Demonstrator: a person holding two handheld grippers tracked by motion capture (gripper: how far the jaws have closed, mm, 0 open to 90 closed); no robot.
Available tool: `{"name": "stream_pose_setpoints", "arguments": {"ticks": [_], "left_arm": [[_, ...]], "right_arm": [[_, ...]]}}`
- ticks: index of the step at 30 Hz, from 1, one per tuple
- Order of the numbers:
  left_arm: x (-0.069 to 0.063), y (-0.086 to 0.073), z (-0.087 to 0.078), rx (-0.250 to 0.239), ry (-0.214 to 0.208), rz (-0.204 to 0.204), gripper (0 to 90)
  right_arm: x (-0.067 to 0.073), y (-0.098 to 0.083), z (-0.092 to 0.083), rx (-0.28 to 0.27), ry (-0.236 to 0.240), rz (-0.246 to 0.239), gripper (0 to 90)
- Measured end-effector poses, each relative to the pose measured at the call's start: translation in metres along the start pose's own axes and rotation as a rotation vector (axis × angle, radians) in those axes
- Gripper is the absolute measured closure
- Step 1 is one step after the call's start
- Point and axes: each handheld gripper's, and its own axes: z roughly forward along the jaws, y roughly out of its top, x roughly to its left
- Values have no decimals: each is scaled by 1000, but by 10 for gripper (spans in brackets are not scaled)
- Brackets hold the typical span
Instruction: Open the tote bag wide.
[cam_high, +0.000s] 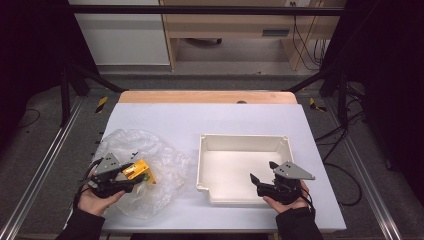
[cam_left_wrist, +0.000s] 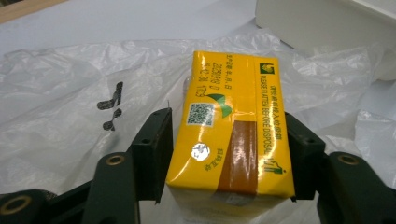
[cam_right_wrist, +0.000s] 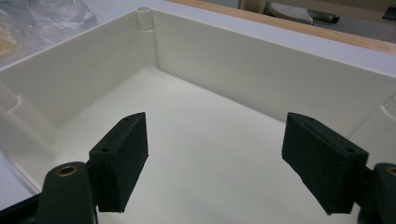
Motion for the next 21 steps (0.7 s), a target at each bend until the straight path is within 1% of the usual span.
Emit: {"name": "stream_pose_setpoints", "arguments": {"ticks": [4, 7, 11, 16, 17, 21], "left_arm": [[0, 0, 4, 12, -12, 2, 470], [-1, 2, 4, 27, -3, 17, 491], [-2, 2, 4, 27, 4, 24, 501], [-3, 2, 4, 22, 11, 14, 504], [-3, 3, 4, 20, 13, 4, 505], [-5, 4, 2, 12, 7, -7, 506]], "right_arm": [[0, 0, 0, 0, 0, 1, 227], [0, 0, 0, 0, 1, 0, 227], [0, 0, 0, 2, -1, -3, 227], [0, -1, 0, 3, -2, -4, 227], [-1, -1, 0, 1, -1, -2, 227], [-1, 0, 0, 0, -1, 4, 227]]}}
